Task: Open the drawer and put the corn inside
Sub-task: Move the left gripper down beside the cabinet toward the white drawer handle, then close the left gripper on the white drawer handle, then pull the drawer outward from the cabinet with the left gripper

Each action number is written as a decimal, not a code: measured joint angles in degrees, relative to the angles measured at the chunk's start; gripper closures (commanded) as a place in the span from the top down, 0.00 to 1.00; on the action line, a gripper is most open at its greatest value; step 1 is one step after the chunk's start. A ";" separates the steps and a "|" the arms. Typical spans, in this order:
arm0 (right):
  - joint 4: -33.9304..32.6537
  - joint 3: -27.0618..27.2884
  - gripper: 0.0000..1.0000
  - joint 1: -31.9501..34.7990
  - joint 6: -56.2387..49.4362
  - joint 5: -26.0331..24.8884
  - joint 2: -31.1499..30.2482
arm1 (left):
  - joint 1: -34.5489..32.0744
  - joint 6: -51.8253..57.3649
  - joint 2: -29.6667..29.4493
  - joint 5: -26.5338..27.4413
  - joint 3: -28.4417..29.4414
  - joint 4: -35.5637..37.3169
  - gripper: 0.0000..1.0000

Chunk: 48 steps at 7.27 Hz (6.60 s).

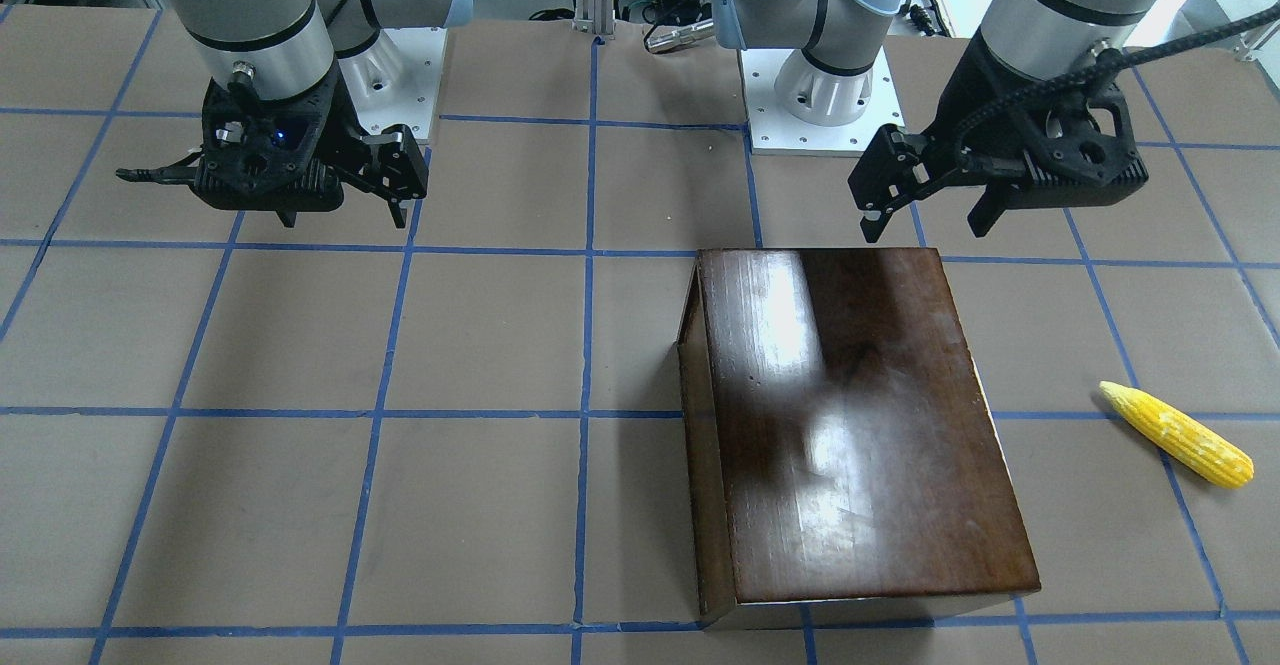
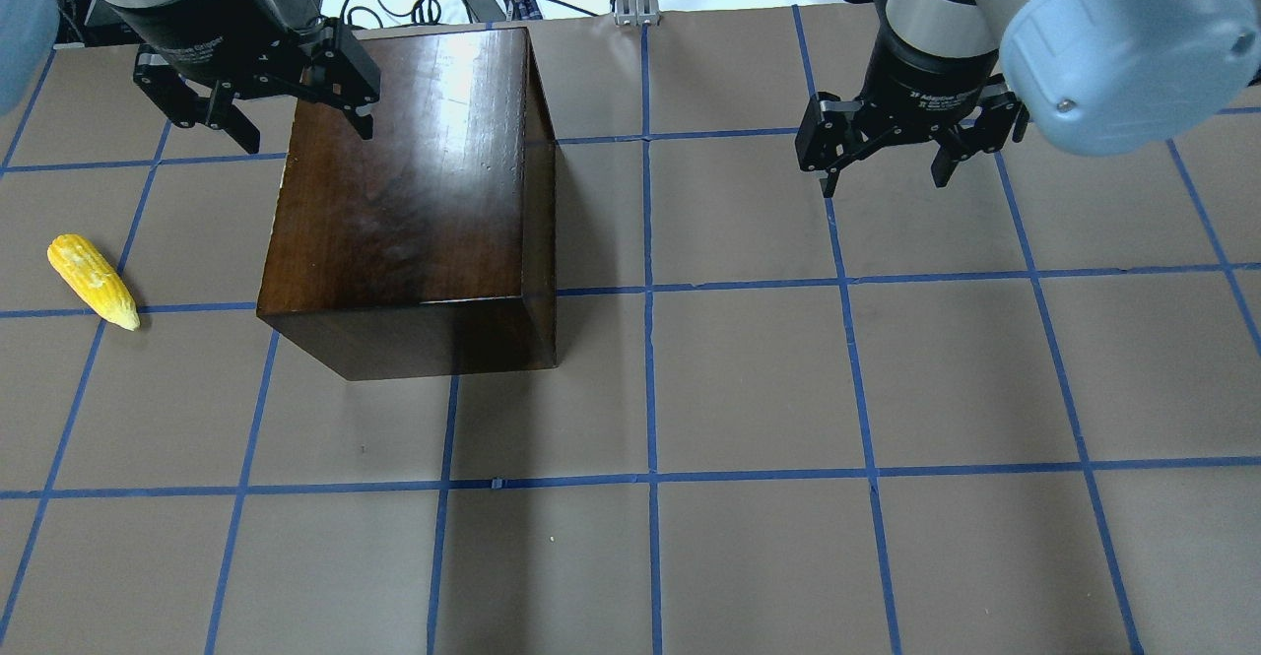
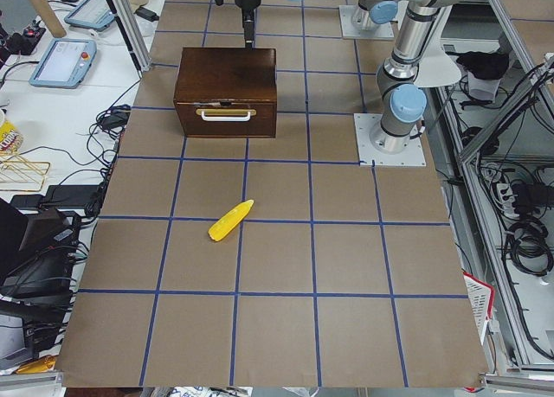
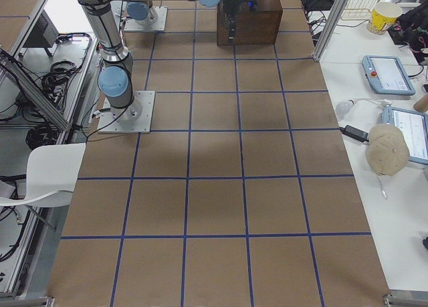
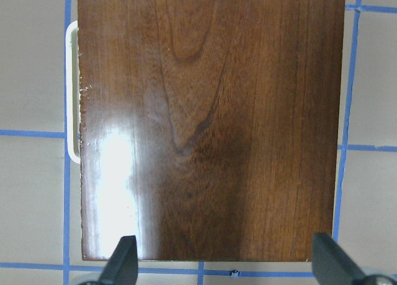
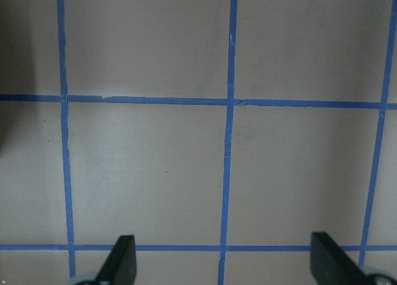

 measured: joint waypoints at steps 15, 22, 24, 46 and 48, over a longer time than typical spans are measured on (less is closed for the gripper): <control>0.00 0.00 1.00 0.00 0.00 0.00 0.00 | 22.59 30.70 -18.41 -12.57 -2.82 8.88 1.00; 0.00 0.00 1.00 0.00 0.00 0.00 0.00 | 22.07 33.11 -18.94 -15.68 -5.20 9.06 1.00; 0.00 0.00 1.00 0.00 0.00 0.00 0.00 | 22.08 33.20 -19.38 -15.72 -5.31 9.11 1.00; 0.00 0.00 1.00 0.00 0.00 0.00 0.00 | 23.56 29.01 -22.18 -9.76 -4.90 14.41 1.00; 0.00 0.00 1.00 0.00 0.00 0.00 0.00 | 24.77 29.09 -22.39 -9.66 -4.67 14.44 1.00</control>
